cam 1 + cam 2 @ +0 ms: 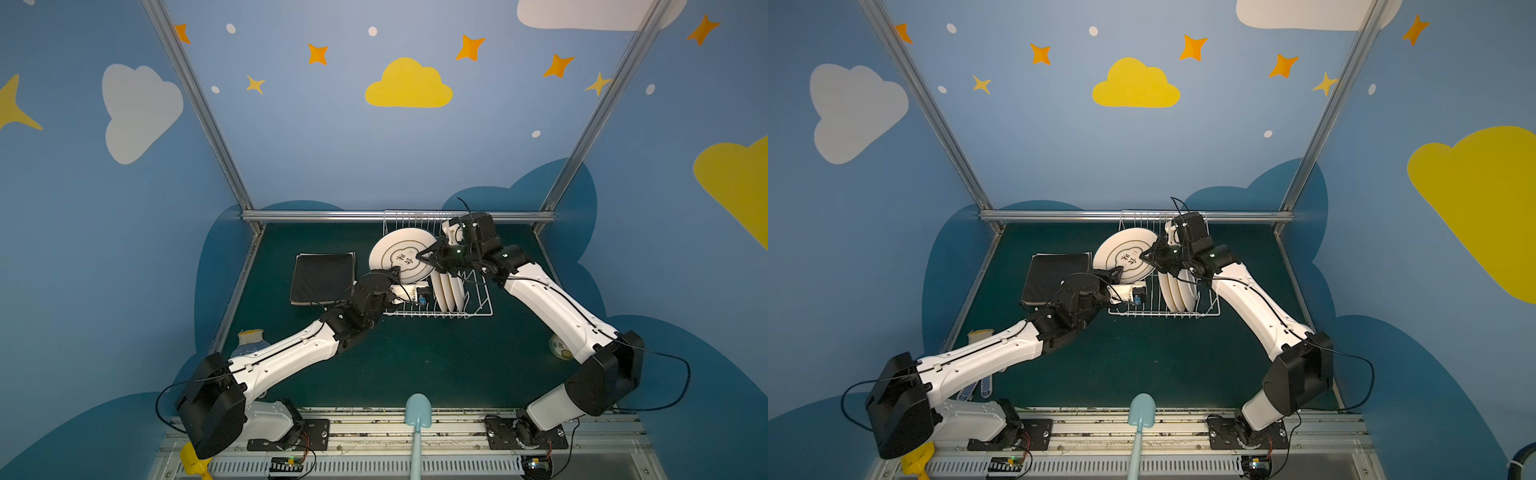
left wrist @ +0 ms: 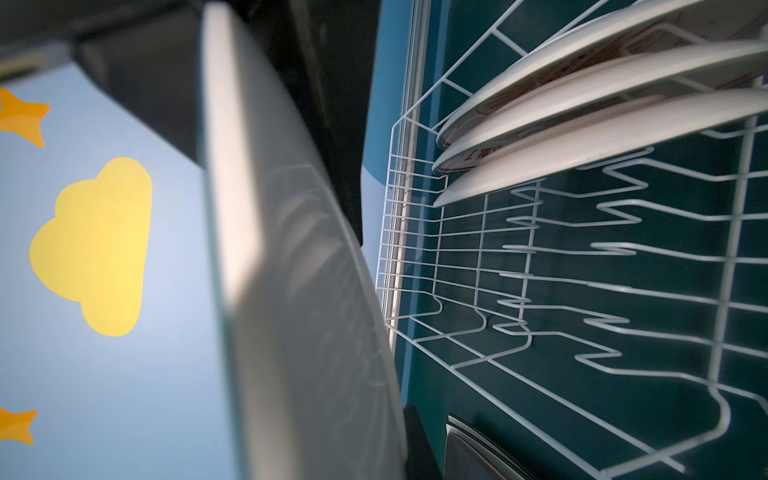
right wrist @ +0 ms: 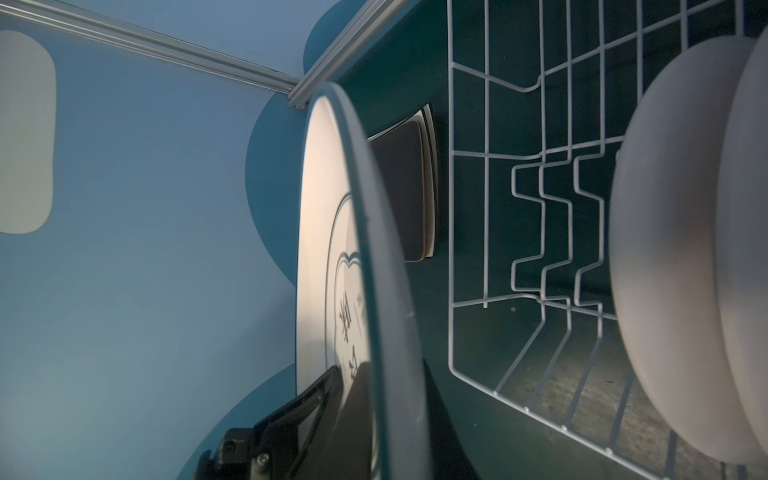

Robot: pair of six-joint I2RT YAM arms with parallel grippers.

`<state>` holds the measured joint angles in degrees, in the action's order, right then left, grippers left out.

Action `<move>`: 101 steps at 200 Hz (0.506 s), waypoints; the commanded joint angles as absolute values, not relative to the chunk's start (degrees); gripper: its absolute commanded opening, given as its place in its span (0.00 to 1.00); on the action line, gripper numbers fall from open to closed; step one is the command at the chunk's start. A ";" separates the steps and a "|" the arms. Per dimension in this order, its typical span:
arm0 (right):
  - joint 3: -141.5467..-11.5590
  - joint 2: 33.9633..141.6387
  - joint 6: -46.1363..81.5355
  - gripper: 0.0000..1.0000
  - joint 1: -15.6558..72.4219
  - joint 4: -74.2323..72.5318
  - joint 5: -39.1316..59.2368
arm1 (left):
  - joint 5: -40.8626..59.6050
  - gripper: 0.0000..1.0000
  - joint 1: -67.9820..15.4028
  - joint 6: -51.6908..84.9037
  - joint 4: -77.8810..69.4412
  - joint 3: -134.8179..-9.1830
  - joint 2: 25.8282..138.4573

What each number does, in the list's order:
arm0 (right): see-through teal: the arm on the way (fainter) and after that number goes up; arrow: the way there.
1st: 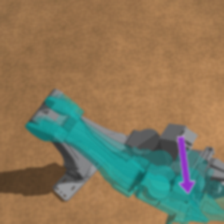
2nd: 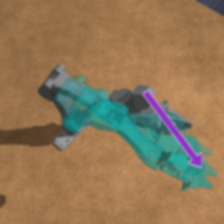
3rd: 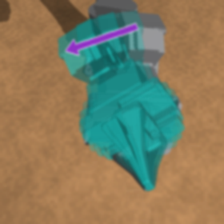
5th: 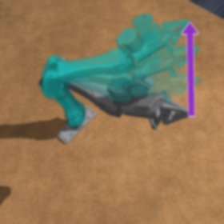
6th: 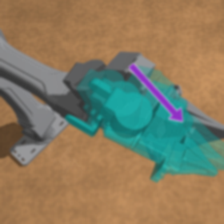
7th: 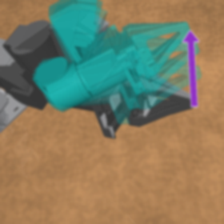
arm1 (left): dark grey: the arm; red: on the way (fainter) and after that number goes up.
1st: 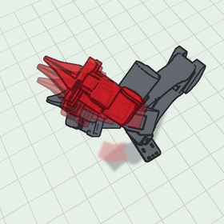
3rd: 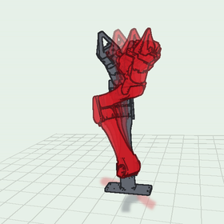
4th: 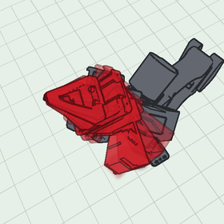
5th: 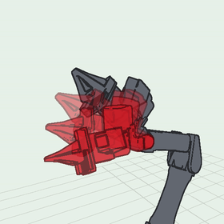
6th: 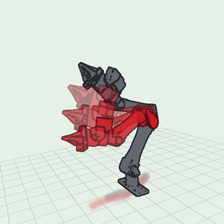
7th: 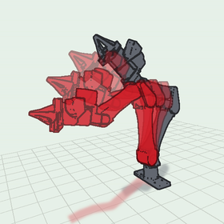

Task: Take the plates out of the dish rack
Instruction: 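Grasp the white plate's opposite rim with the right gripper, then raise the white plate above the rack held by both grippers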

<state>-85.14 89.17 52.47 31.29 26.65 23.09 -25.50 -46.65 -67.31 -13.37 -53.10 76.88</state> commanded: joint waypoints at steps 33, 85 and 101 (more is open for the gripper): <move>-83.67 86.90 50.58 0.00 31.14 18.92 25.41 | -26.90 0.37 -46.41 -62.74 -16.99 -54.24 77.18; -81.09 84.02 52.94 0.00 29.82 14.12 23.39 | -26.46 0.93 -46.41 -60.27 -16.11 -53.64 76.48; -80.31 83.20 53.76 0.00 29.15 12.91 22.64 | -25.90 0.99 -46.41 -59.33 -16.08 -53.20 75.84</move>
